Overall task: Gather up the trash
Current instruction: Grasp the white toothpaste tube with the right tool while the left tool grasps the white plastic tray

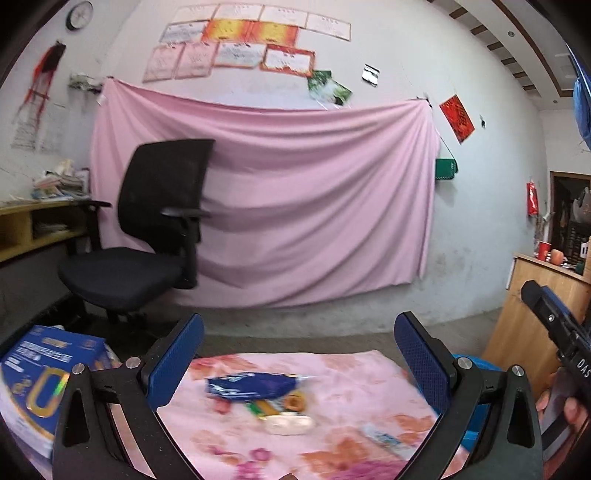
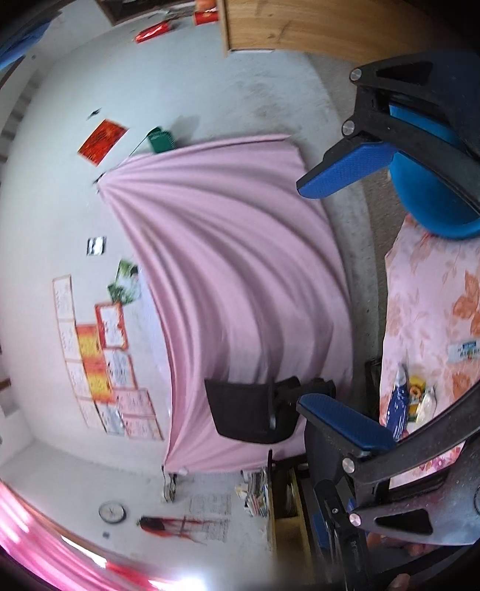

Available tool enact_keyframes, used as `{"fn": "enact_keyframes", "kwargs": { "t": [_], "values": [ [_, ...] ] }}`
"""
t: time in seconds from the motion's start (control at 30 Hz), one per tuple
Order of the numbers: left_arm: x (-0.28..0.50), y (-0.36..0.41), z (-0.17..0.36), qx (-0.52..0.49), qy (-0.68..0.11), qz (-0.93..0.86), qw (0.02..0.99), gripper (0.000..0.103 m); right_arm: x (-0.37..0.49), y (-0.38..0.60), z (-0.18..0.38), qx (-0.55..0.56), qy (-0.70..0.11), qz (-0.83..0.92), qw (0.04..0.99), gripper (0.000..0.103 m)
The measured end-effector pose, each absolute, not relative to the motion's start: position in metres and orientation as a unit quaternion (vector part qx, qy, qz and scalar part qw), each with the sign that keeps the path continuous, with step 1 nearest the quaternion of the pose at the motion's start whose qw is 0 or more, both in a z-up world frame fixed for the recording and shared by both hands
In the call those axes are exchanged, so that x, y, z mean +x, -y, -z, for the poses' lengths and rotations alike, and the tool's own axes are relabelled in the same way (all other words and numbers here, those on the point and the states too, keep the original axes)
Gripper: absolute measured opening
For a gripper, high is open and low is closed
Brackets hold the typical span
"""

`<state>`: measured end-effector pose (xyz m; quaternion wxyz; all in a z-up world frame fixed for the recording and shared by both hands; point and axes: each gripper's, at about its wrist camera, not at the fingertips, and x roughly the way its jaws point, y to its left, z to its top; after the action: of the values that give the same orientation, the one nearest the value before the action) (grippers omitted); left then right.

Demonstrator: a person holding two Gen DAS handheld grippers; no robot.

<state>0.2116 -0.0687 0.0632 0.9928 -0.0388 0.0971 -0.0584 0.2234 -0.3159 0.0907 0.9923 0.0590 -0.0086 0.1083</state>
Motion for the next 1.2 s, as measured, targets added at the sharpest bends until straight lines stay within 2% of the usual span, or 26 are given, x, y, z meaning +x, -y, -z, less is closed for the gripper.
{"fn": "enact_keyframes", "kwargs": {
  "t": [0.2, 0.4, 0.7, 1.0, 1.03, 1.2],
  "values": [
    [0.205, 0.043, -0.038, -0.029, -0.091, 0.038, 0.995, 0.101, 0.226, 0.289, -0.080, 0.008, -0.004, -0.115, 0.993, 0.103],
    [0.200, 0.027, -0.022, -0.013, -0.108, 0.034, 0.993, 0.101, 0.238, 0.266, -0.062, -0.038, -0.066, -0.125, 0.989, 0.103],
    [0.249, 0.022, 0.016, -0.022, -0.267, 0.038, 0.963, 0.101, 0.267, 0.240, -0.032, -0.096, -0.202, -0.142, 0.964, 0.103],
    [0.288, 0.034, 0.051, -0.021, -0.386, 0.063, 0.920, 0.101, 0.304, 0.270, -0.001, -0.005, -0.354, -0.192, 0.915, 0.103],
    [0.291, 0.036, 0.055, -0.023, -0.396, 0.069, 0.915, 0.100, 0.307, 0.272, 0.003, 0.005, -0.366, -0.201, 0.909, 0.097],
    [0.308, 0.043, 0.065, -0.045, -0.431, 0.093, 0.896, 0.100, 0.316, 0.273, 0.018, 0.011, -0.415, -0.225, 0.882, 0.079]
  ]
}}
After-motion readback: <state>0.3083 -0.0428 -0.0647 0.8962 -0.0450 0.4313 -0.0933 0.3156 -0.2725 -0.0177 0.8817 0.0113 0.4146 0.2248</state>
